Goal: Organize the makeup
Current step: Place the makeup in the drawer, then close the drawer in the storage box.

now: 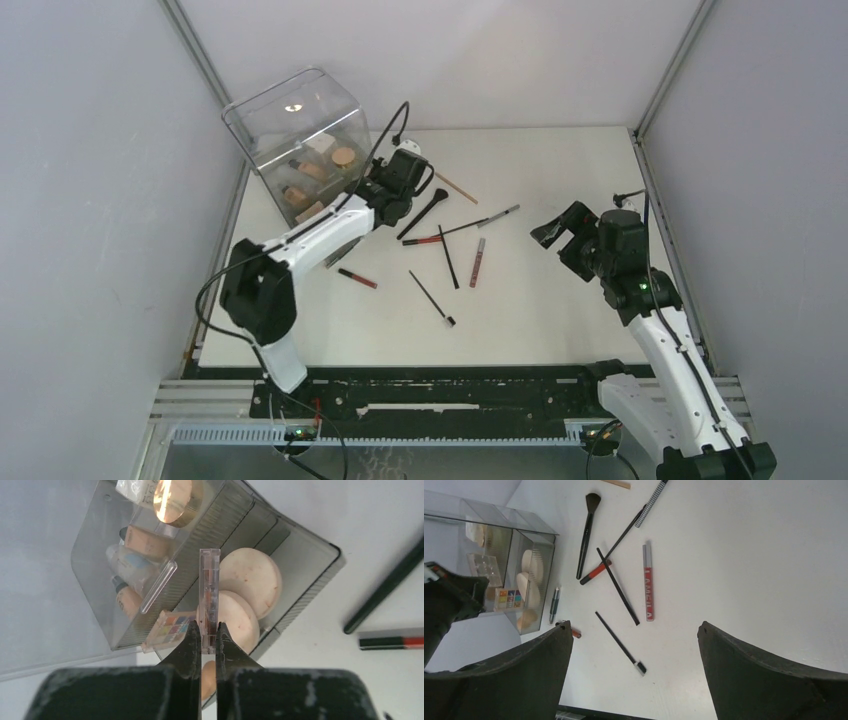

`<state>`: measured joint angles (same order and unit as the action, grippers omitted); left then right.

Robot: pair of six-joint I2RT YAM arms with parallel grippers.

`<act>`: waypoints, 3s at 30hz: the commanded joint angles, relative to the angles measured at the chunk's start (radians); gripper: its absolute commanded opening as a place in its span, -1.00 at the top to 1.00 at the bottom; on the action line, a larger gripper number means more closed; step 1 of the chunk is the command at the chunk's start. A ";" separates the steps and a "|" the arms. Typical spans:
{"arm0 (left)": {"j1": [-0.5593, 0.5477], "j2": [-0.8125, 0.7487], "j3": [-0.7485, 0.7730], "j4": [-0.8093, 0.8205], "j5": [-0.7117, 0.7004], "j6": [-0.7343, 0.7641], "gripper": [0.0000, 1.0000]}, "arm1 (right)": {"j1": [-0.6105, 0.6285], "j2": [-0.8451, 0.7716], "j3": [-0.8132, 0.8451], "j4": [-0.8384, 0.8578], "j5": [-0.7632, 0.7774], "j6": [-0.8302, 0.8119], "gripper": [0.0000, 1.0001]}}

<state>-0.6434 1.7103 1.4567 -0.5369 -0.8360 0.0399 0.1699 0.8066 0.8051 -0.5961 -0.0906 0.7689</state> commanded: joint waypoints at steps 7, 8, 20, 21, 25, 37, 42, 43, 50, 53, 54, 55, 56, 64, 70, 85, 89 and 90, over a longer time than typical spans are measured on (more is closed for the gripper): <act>0.048 0.135 0.161 0.000 -0.086 0.067 0.99 | -0.020 -0.015 0.010 -0.002 -0.041 -0.033 -1.00; 0.049 0.142 0.166 0.000 -0.078 0.061 0.95 | -0.020 -0.017 0.010 -0.007 -0.039 -0.034 -1.00; 0.049 0.040 0.170 -0.115 0.002 -0.033 -0.31 | -0.019 -0.008 0.004 0.005 -0.049 -0.031 -1.00; 0.050 0.017 0.152 -0.119 0.013 -0.040 -0.29 | -0.019 -0.005 0.003 0.009 -0.051 -0.031 -1.00; 0.078 -0.067 0.074 -0.167 0.039 -0.103 -0.20 | -0.019 0.003 -0.003 0.022 -0.062 -0.031 -1.00; 0.074 -0.190 -0.169 -0.149 0.642 -0.138 0.04 | -0.019 0.015 -0.061 0.105 -0.113 -0.040 -0.87; 0.048 -0.115 -0.200 -0.074 0.631 -0.196 0.21 | -0.020 0.003 -0.066 0.113 -0.117 -0.043 -0.62; 0.050 -0.097 -0.198 -0.068 0.597 -0.197 0.23 | -0.019 0.001 -0.066 0.111 -0.117 -0.046 -0.58; 0.151 0.037 -0.102 -0.099 0.432 -0.181 0.37 | -0.020 -0.014 -0.069 0.092 -0.106 -0.058 -0.51; 0.152 0.022 -0.043 -0.109 0.396 -0.169 0.38 | -0.019 -0.012 -0.070 0.094 -0.110 -0.057 -0.51; 0.152 0.006 -0.033 -0.102 0.412 -0.176 0.36 | -0.019 -0.013 -0.070 0.092 -0.108 -0.058 -0.51; 0.152 -0.013 -0.031 -0.090 0.434 -0.187 0.35 | -0.019 -0.014 -0.072 0.095 -0.108 -0.059 -0.51; 0.152 -0.028 -0.034 -0.078 0.457 -0.193 0.33 | -0.020 -0.014 -0.076 0.096 -0.106 -0.056 -0.51; 0.152 -0.066 -0.049 -0.113 0.513 -0.194 0.33 | -0.020 -0.008 -0.078 0.100 -0.113 -0.059 -0.51; 0.151 -0.133 -0.126 -0.101 0.619 -0.211 0.30 | -0.019 0.004 -0.084 0.120 -0.121 -0.055 -0.51; 0.287 0.036 -0.037 0.009 0.342 -0.110 0.34 | -0.019 -0.014 -0.094 0.117 -0.128 -0.063 -0.48; 0.311 0.044 -0.001 0.075 0.280 -0.047 0.35 | -0.019 -0.030 -0.093 0.105 -0.121 -0.060 -0.48; 0.311 0.040 0.004 0.074 0.276 -0.045 0.35 | -0.020 -0.032 -0.094 0.100 -0.114 -0.059 -0.48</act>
<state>-0.3496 1.7657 1.3560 -0.5823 -0.4374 -0.0769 0.1566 0.8021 0.7090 -0.5129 -0.2192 0.7231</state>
